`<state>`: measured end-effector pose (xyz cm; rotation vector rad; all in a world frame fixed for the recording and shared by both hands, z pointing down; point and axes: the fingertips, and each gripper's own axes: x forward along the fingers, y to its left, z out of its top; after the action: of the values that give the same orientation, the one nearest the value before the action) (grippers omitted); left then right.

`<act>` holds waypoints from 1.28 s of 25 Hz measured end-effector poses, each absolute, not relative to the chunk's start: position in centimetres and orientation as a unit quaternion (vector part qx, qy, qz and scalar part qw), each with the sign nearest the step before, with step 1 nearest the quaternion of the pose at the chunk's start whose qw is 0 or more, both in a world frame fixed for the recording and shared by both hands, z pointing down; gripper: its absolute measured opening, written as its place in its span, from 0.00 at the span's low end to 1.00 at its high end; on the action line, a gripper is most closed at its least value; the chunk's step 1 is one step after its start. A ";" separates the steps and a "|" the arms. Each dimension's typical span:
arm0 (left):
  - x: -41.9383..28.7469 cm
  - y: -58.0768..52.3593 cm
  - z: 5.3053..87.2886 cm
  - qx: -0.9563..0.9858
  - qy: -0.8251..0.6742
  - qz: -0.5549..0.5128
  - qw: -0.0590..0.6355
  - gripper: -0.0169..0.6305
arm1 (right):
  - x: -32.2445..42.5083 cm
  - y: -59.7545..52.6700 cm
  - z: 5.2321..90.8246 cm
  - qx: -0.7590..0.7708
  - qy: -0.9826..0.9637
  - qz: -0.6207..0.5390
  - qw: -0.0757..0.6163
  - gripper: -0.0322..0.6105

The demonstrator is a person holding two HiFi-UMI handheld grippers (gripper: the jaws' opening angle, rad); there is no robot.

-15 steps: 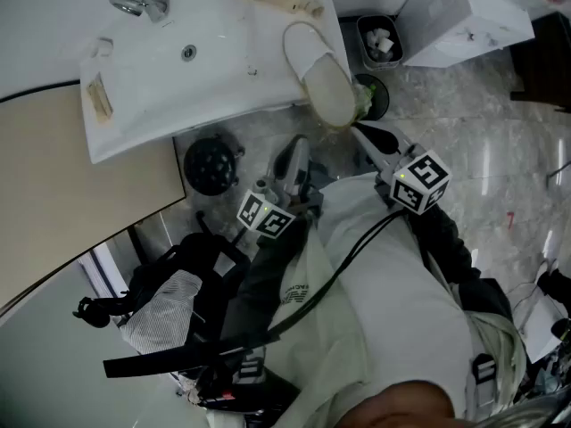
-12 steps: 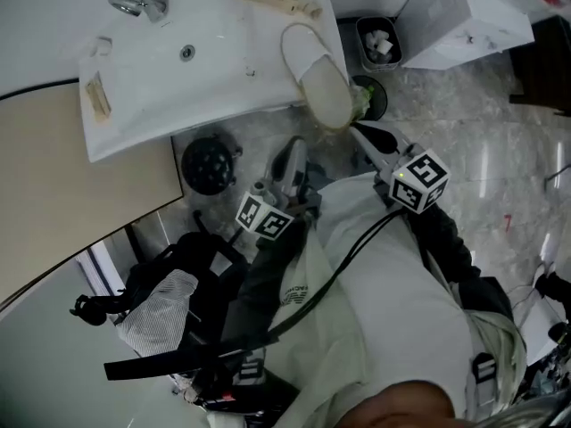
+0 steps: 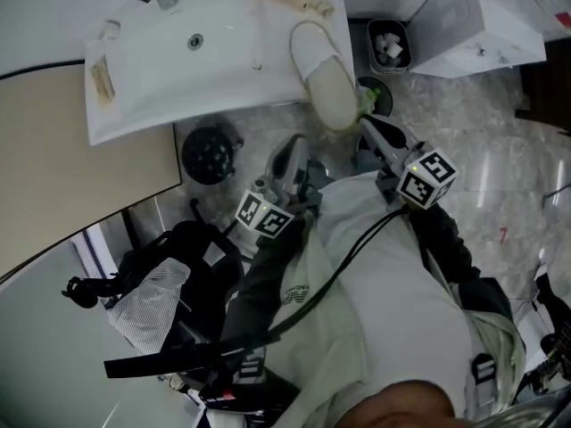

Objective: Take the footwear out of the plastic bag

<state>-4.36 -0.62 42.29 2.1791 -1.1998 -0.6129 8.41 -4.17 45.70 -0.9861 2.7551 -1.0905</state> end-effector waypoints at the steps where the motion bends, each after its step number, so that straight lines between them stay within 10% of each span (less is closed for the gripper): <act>1: -4.5 -0.7 42.4 0.815 -0.449 -0.229 0.288 0.02 | 9.0 -4.7 46.0 -0.330 0.878 -0.346 0.009 0.05; 8: -4.7 -0.8 42.7 0.817 -0.439 -0.225 0.299 0.02 | 12.3 -6.5 48.8 -0.374 0.887 -0.260 -0.074 0.05; 13: -4.9 -0.6 43.0 0.820 -0.429 -0.220 0.308 0.02 | 13.5 -7.9 50.6 -0.380 0.851 -0.360 0.041 0.06; 20: -6.4 -0.4 43.7 0.819 -0.422 -0.220 0.323 0.02 | 13.2 -8.6 56.9 -0.401 0.771 -0.488 0.077 0.56; 32: -7.8 -0.7 44.1 0.821 -0.417 -0.217 0.324 0.02 | 6.1 -7.9 58.7 -0.268 0.732 -0.616 0.113 0.54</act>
<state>-7.85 -0.74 44.07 2.1522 -1.0943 -0.5697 6.11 -7.91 58.68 -0.7870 2.1482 -1.8081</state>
